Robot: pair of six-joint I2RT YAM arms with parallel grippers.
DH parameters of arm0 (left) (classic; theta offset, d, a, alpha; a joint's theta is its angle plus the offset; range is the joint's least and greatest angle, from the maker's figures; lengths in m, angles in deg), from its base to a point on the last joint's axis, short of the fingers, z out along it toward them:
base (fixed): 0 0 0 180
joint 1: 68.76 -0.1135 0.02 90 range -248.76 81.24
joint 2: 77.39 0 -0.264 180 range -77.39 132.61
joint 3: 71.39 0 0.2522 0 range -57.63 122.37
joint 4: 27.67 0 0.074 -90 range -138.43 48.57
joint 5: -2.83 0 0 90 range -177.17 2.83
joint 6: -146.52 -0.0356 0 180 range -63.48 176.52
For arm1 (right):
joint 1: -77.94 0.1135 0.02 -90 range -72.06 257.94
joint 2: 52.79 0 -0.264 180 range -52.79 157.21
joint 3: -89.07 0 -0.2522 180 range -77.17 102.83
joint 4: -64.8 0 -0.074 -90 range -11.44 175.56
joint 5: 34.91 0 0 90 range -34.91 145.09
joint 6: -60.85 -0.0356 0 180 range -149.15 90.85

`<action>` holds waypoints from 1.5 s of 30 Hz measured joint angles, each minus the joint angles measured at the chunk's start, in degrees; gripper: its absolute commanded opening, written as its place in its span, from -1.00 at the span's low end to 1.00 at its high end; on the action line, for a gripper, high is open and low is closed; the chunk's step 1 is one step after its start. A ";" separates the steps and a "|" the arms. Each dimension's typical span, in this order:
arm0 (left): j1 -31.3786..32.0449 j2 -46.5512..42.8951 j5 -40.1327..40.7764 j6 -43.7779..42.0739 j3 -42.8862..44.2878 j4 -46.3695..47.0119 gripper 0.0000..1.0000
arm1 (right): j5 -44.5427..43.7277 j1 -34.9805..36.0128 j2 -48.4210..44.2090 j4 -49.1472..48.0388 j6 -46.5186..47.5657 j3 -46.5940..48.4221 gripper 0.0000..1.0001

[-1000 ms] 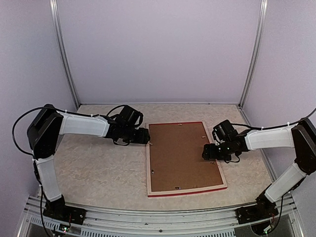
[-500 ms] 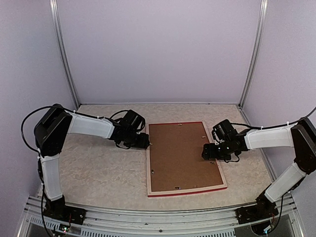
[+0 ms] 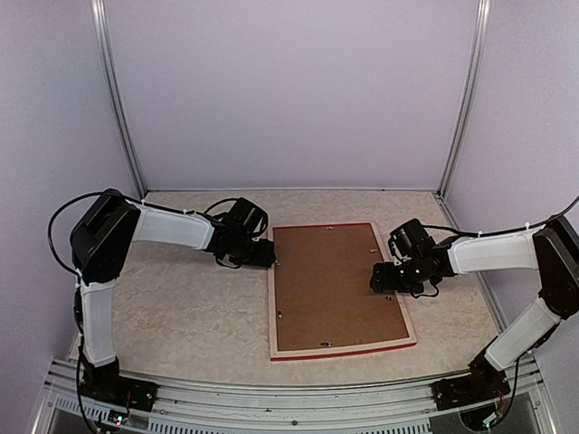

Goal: Put the photo into the frame
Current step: Press the fastener onto the backboard.

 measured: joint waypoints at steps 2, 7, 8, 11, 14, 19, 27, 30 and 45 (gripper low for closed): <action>0.00 0.28 -0.02 -0.09 0.28 0.07 0.26 | -0.02 0.00 0.00 0.07 0.00 0.00 0.75; 0.00 1.86 0.00 -0.13 1.49 0.66 0.28 | -0.04 0.00 0.00 0.17 0.00 0.00 0.75; 0.00 2.14 0.04 -0.13 1.79 0.72 0.29 | -0.02 0.00 0.00 0.17 0.00 -0.02 0.75; -0.09 2.64 0.02 -0.13 2.32 0.72 0.33 | -0.07 0.00 0.00 0.33 -0.02 0.00 0.76; -0.09 2.54 -0.04 -0.09 2.14 1.20 0.36 | -0.37 0.00 -0.17 0.55 -0.02 0.00 0.76; -0.26 -0.42 -1.42 0.66 -1.73 2.71 0.43 | -1.11 -0.72 -0.61 0.96 -0.02 0.00 0.74; -0.11 -6.88 -6.56 4.13 -8.28 4.72 0.30 | -1.01 -1.97 0.72 0.55 0.55 0.04 0.61; 0.59 -6.97 -7.48 5.11 -9.03 5.01 0.21 | -0.52 -1.99 1.49 0.17 0.98 0.04 0.49; 4.79 -6.97 -7.10 7.65 -12.37 5.16 -0.32 | 3.72 -1.29 0.04 -4.24 -0.70 -3.45 -0.07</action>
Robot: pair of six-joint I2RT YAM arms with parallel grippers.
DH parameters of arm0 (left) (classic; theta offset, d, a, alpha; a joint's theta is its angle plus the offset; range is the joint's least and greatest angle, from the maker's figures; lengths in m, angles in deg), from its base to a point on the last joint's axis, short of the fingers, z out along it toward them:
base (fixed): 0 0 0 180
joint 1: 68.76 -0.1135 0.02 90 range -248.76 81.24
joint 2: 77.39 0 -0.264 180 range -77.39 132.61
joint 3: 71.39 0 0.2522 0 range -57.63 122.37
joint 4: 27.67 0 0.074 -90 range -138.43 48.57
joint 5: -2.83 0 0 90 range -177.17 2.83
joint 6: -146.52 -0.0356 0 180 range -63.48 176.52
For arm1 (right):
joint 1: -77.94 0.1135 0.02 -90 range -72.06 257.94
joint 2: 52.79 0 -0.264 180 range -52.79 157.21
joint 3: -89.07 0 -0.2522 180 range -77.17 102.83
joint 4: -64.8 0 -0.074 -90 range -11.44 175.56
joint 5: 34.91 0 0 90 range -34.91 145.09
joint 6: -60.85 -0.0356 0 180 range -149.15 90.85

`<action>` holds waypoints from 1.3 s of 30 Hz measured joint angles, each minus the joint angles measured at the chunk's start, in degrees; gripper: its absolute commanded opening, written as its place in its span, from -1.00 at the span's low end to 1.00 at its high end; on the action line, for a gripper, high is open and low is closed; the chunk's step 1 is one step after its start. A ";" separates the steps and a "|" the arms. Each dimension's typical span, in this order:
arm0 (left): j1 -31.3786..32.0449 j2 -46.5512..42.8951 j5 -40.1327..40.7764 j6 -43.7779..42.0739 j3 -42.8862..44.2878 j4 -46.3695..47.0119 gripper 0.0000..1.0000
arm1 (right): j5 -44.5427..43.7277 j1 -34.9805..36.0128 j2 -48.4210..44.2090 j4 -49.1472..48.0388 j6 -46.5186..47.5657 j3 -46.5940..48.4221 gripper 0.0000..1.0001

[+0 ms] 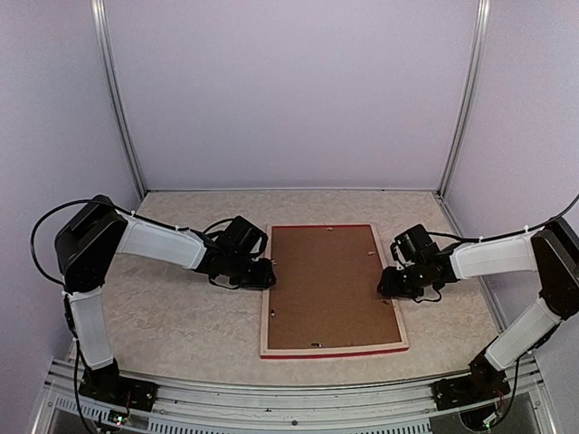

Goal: Put the photo into the frame
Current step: Press the fastener onto the backboard.

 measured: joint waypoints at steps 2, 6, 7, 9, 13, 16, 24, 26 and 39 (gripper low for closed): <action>-0.09 0.00 0.90 0.04 -0.11 -0.02 -0.35 | -0.17 1.09 -0.61 0.02 -0.90 -0.52 0.10; -0.26 -0.63 2.29 0.07 -1.20 0.46 -0.38 | -0.04 4.15 -1.75 0.63 -2.54 -1.27 0.41; -0.26 -0.74 2.34 0.07 -1.31 0.46 -0.38 | 0.07 4.61 -2.10 0.96 -2.80 -1.33 0.43; -0.26 -1.14 2.43 0.09 -1.75 0.46 -0.38 | 0.59 5.14 -2.93 1.66 -2.97 -1.53 0.44; -0.26 -1.57 3.02 0.11 -2.19 0.42 -0.38 | 1.33 5.27 -5.75 3.50 -3.02 -2.32 0.44; -0.26 -1.95 3.37 0.11 -2.40 0.09 -0.37 | 1.68 5.57 -7.82 4.59 -2.99 -2.97 0.45; -0.24 -2.08 3.56 0.09 -2.47 -0.07 -0.37 | 1.62 7.52 -9.29 8.37 -3.02 -4.61 0.41; -0.24 -2.08 3.58 0.09 -2.47 -0.09 -0.36 | 1.31 7.78 -8.87 8.85 -3.04 -4.61 0.38; -0.26 -2.10 3.56 0.02 -2.47 -0.15 -0.37 | -0.68 8.02 -6.51 8.26 -3.02 -3.69 0.03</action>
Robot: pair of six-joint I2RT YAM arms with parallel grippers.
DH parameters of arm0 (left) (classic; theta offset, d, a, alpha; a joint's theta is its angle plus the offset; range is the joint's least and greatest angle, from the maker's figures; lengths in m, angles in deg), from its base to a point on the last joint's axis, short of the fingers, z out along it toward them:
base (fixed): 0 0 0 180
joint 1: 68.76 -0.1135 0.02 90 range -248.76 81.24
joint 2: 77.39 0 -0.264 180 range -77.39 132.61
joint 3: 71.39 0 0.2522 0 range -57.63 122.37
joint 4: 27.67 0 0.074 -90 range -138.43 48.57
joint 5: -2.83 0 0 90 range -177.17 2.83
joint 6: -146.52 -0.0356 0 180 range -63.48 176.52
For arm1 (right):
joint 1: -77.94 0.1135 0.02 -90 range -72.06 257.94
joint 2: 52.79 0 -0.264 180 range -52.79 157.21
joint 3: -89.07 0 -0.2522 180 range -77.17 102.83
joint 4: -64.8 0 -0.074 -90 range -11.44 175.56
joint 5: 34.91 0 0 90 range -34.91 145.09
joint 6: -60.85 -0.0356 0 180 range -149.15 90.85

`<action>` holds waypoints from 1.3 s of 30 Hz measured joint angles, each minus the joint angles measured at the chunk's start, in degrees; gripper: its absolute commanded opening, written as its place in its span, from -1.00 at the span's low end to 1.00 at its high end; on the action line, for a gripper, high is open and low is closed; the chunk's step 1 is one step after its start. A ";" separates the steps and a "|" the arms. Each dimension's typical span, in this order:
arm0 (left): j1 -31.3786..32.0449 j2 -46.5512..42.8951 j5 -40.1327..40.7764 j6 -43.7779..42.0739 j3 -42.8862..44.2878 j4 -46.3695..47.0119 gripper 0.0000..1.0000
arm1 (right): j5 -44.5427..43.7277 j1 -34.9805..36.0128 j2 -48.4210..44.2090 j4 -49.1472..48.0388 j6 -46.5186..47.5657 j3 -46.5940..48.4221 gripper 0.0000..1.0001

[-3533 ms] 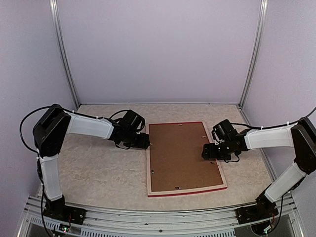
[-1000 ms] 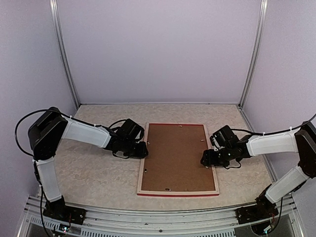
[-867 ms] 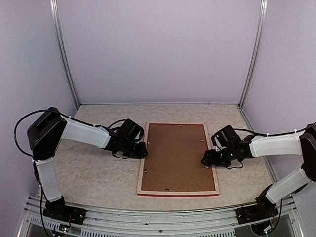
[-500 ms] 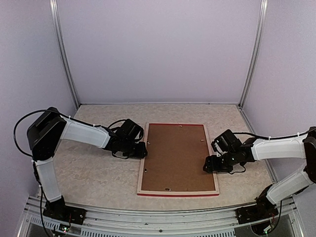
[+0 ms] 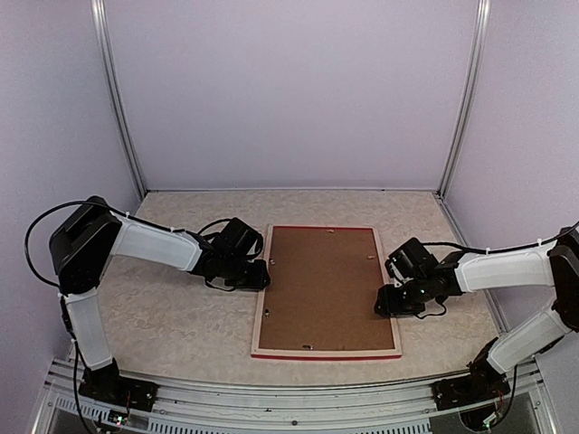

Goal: Put the photo into the frame
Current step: Press the fastener onto the backboard.

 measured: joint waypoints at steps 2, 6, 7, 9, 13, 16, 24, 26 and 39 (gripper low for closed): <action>0.00 0.00 0.02 -0.02 0.00 -0.02 -0.37 | -0.09 0.00 0.20 -0.02 -0.04 0.17 -0.02; 0.00 0.00 0.07 -0.07 0.00 -0.28 -0.37 | -0.52 0.00 0.85 0.02 -0.79 0.74 -0.13; 0.00 -0.04 0.07 -0.07 0.00 -0.39 -0.36 | -0.68 0.00 1.09 0.04 -0.96 0.94 -0.17; -0.04 -0.15 0.09 -0.07 0.00 -0.72 -0.37 | -0.85 0.00 1.66 0.28 -1.44 1.60 -0.23; -0.15 -0.37 0.26 -0.13 0.00 -1.31 -0.37 | -1.55 0.00 2.60 0.57 -2.21 2.71 -0.31; -0.15 -0.57 0.33 -0.26 -0.04 -1.68 -0.37 | -1.86 -0.04 2.71 0.70 -2.62 2.86 -0.37; -0.15 -0.96 0.48 -0.33 -0.50 -1.92 -0.37 | -2.21 -0.33 3.04 0.85 -5.14 3.37 -0.57; -0.15 -1.03 0.48 -0.42 -0.61 -1.88 -0.37 | -2.21 -0.44 3.04 0.83 -5.64 3.37 -0.63; -0.15 -1.90 0.57 -0.72 -2.03 -1.22 -0.38 | 0.00 -2.01 3.30 -2.23 -9.05 2.58 -0.23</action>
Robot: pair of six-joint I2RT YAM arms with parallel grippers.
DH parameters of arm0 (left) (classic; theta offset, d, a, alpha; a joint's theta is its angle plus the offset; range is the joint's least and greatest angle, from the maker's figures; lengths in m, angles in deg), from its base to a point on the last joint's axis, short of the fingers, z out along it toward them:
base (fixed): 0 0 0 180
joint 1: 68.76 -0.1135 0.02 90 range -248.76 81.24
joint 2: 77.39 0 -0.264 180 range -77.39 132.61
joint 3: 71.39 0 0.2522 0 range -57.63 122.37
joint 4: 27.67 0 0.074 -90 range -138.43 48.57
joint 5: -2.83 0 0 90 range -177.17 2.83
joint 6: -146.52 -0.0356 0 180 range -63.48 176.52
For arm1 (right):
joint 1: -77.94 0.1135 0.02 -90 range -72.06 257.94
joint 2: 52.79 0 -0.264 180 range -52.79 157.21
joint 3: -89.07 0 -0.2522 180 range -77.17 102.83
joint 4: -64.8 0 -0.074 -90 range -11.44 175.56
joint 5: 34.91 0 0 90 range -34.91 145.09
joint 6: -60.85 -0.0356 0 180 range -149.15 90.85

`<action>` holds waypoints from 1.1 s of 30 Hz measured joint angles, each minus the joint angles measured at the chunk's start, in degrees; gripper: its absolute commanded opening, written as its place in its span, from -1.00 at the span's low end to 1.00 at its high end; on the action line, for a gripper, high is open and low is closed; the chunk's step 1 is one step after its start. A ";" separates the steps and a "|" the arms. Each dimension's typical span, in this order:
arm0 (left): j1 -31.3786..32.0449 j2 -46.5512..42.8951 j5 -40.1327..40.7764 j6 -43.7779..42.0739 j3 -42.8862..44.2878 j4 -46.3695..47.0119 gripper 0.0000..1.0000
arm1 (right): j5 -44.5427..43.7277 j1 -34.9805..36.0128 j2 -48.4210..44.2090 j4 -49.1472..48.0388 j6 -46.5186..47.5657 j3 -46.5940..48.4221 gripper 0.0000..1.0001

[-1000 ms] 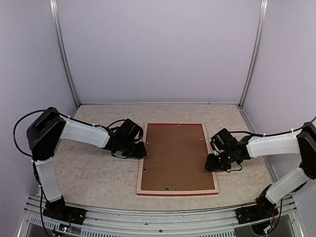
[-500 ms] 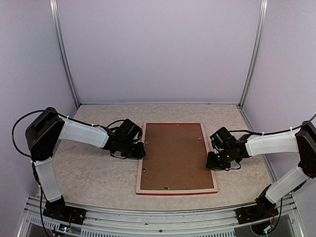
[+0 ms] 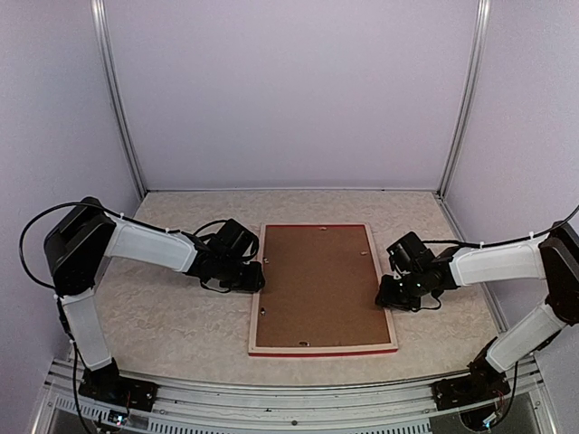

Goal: Put the photo into the frame
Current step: Press the fastener onto the backboard.

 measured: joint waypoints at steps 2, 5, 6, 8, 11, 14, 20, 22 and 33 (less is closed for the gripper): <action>0.00 -0.02 0.02 0.00 -0.07 0.11 -0.38 | 0.02 -0.04 0.55 -0.48 -0.59 0.02 -0.21; 0.00 -0.07 0.00 -0.02 -0.22 0.35 -0.38 | -0.02 -0.09 0.76 -1.16 -0.85 0.07 -0.22; 0.00 -0.07 0.00 -0.04 -0.22 0.35 -0.38 | -0.07 -0.09 0.76 -1.22 -0.96 0.07 -0.24; 0.00 -0.07 0.00 -0.13 -0.22 0.37 -0.38 | -0.22 -0.11 0.79 -1.31 -1.20 0.07 -0.28; 0.00 -0.07 0.00 -0.24 -0.22 0.39 -0.38 | -0.48 -0.20 0.79 -1.36 -1.73 0.07 -0.33; 0.00 -0.07 0.00 -0.37 -0.22 0.39 -0.38 | -0.61 -0.48 0.98 -1.68 -2.32 0.07 -0.36; 0.00 -0.07 0.07 -0.46 -0.24 0.39 -0.39 | -0.72 -1.16 1.55 -3.15 -2.99 0.07 -0.45; 0.00 -0.09 0.11 -0.44 -0.31 0.44 -0.39 | -0.72 -1.40 1.70 -3.67 -3.26 0.04 -0.49; 0.39 -0.33 0.81 -0.28 -0.85 0.98 -0.39 | -0.76 -1.97 0.26 -8.87 -6.08 -3.26 -0.63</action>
